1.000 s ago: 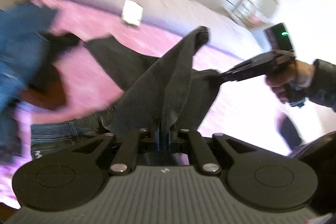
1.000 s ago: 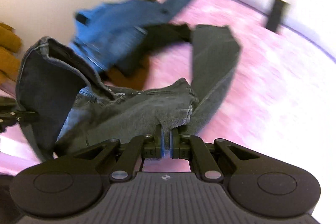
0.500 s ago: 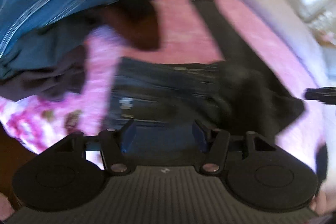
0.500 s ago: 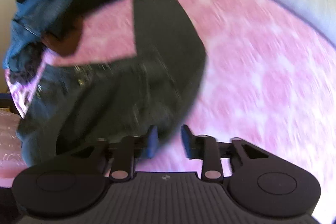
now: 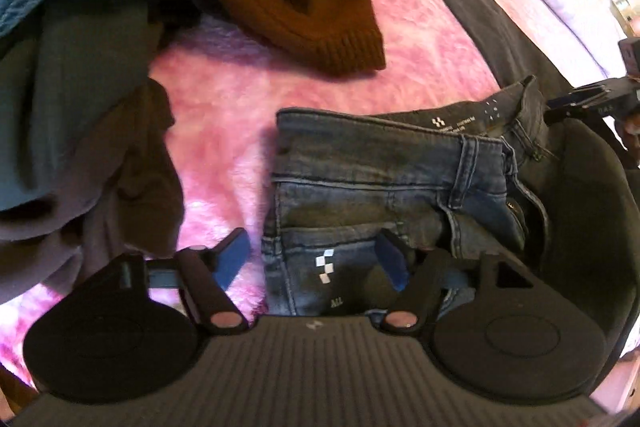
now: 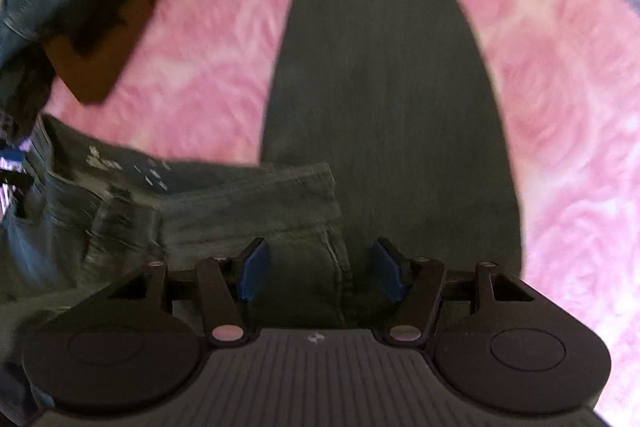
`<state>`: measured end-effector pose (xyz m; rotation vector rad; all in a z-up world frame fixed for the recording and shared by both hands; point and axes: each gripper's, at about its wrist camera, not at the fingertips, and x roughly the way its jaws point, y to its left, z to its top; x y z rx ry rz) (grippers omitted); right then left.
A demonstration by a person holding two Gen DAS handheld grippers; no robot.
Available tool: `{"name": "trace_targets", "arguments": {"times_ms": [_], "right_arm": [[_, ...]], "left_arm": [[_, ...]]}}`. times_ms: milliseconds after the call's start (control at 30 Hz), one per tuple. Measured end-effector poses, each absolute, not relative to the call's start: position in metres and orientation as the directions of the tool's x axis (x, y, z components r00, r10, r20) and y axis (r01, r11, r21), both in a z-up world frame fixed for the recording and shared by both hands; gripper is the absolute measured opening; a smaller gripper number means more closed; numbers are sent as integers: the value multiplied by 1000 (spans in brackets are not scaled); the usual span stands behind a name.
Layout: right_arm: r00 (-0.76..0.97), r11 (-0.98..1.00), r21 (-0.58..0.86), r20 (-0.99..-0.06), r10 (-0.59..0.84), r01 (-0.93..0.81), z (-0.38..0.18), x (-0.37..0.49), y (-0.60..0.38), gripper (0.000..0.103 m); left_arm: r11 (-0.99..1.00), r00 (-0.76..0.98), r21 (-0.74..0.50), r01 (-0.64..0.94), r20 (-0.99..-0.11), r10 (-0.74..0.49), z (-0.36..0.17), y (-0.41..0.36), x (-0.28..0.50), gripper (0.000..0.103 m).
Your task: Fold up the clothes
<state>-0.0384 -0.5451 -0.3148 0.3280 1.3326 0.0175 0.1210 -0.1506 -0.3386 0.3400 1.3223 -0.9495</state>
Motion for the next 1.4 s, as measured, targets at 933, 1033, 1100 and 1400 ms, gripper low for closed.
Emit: {"name": "trace_targets", "arguments": {"times_ms": [933, 1033, 1100, 1400], "right_arm": [[755, 914, 303, -655, -7, 271, -64, -145, -498, 7], [814, 913, 261, -569, -116, 312, -7, -174, -481, 7], [841, 910, 233, -507, -187, 343, 29, -193, -463, 7], [891, 874, 205, -217, -399, 441, 149, -251, -319, 7]], "left_arm": [[474, 260, -221, 852, -608, -750, -99, -172, 93, 8], [425, 290, -181, 887, -498, -817, -42, -175, 101, 8], [394, 303, -155, 906, -414, -858, -3, -172, 110, 8], [243, 243, 17, 970, -118, -963, 148, -155, 133, 8]]}}
